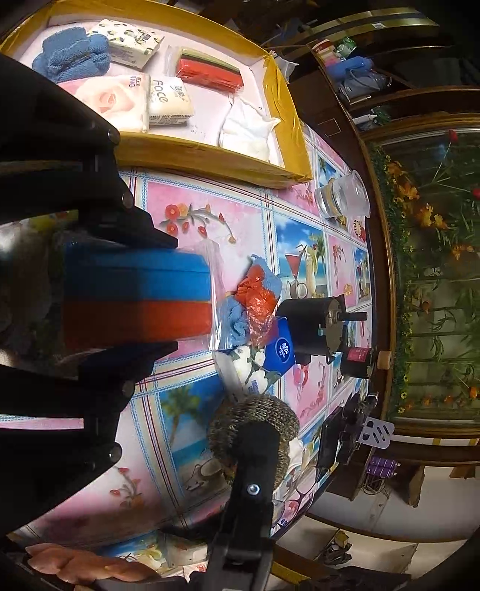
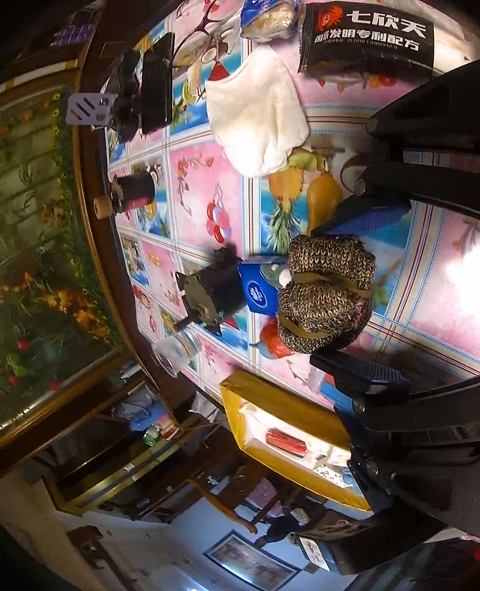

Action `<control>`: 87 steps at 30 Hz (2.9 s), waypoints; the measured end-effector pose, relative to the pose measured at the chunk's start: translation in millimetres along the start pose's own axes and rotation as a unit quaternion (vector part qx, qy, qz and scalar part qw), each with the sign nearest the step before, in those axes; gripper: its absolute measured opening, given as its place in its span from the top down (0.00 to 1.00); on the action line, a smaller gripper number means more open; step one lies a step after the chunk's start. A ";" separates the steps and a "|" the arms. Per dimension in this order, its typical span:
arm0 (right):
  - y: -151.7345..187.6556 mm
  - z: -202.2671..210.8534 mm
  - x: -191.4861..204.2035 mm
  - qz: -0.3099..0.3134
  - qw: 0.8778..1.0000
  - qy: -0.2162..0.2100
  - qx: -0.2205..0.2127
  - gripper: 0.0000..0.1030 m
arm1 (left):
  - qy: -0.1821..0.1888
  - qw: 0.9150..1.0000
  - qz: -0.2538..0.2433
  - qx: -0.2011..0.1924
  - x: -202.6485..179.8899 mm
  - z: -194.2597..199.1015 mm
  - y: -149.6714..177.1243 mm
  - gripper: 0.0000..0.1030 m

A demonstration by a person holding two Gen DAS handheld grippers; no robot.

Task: Organize soft objects
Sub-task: 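Carry the sponges and scrubber into the tray and open both grippers, then move the left gripper to the blue cloth with red bag while the right gripper reaches the Vinda tissue pack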

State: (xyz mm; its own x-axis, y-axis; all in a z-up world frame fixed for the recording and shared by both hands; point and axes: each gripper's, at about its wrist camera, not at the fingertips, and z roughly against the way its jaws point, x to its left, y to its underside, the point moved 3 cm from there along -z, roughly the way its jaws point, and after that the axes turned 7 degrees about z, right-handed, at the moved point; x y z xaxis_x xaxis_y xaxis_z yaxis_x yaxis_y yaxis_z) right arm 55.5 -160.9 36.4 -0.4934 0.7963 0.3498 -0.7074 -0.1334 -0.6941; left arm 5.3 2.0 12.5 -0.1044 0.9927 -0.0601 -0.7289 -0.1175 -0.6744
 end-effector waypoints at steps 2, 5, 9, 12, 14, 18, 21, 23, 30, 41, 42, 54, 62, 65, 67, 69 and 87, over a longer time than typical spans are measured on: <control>-3.1 2.3 -1.9 -0.005 1.000 0.001 -0.004 0.38 | 0.006 1.000 0.006 -0.007 3.1 7.1 -4.0 0.55; -6.4 7.6 -2.4 -0.005 1.000 0.006 -0.020 0.38 | 0.011 1.000 0.019 -0.019 13.8 21.0 -10.9 0.55; -10.0 10.1 2.0 0.002 0.999 0.012 -0.039 0.38 | 0.013 0.998 0.043 -0.033 36.5 36.9 -18.1 0.55; -14.1 10.2 12.5 0.004 0.998 0.000 -0.055 0.38 | 0.010 0.997 0.060 -0.042 55.1 43.3 -21.7 0.55; -16.1 6.5 22.7 0.005 0.998 -0.010 -0.061 0.38 | 0.002 0.996 0.072 -0.045 69.0 45.6 -22.9 0.55; -17.0 -12.4 51.7 0.008 0.998 -0.044 -0.049 0.38 | -0.017 0.994 0.097 -0.048 101.2 48.7 -22.7 0.55; -14.9 -28.1 82.7 0.029 0.997 -0.061 -0.036 0.38 | -0.036 0.991 0.117 -0.052 129.7 51.8 -23.3 0.55; -13.5 -39.2 104.0 0.042 0.996 -0.076 -0.027 0.37 | -0.052 0.988 0.132 -0.055 152.2 54.8 -25.0 0.55; -14.4 -80.1 165.5 0.081 0.992 -0.093 0.003 0.37 | -0.099 0.980 0.165 -0.047 219.5 52.2 -29.0 0.55; -31.3 -148.5 203.4 0.123 0.990 -0.055 0.051 0.34 | -0.106 0.977 0.184 -0.013 254.6 31.3 -22.6 0.55; -30.8 -150.1 204.5 0.126 0.989 -0.054 0.053 0.34 | -0.106 0.977 0.186 -0.013 255.7 31.0 -22.0 0.55; -43.5 -115.1 202.6 0.126 0.990 -0.069 0.003 0.21 | -0.099 0.974 0.203 -0.018 260.3 42.3 -18.0 0.36; -60.1 -39.5 162.6 0.135 0.983 0.010 -0.120 0.01 | -0.075 0.980 0.181 -0.034 230.4 59.3 -19.4 0.36; -61.3 -36.6 115.5 0.080 0.992 0.002 -0.094 0.01 | -0.059 0.984 0.166 -0.038 207.4 62.1 -24.4 0.36; -61.2 -28.4 83.5 0.045 0.994 0.012 -0.100 0.01 | -0.047 0.986 0.153 -0.039 190.0 62.5 -27.9 0.36; -61.5 -19.5 61.2 0.027 0.994 0.009 -0.103 0.01 | -0.034 0.989 0.138 -0.039 169.1 60.9 -31.7 0.35; -54.3 0.5 -27.2 -0.094 0.992 0.068 -0.059 0.01 | 0.058 0.984 0.158 0.065 28.4 -37.3 -73.0 0.29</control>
State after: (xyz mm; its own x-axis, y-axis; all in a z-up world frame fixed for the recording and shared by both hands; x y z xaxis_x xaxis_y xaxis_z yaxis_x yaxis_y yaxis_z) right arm 107.1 -175.6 64.9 -0.2804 0.8734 0.3982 -0.7129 0.0883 -0.6957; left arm 80.8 39.7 32.5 -0.2661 0.9018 -0.3405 -0.7541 -0.4148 -0.5091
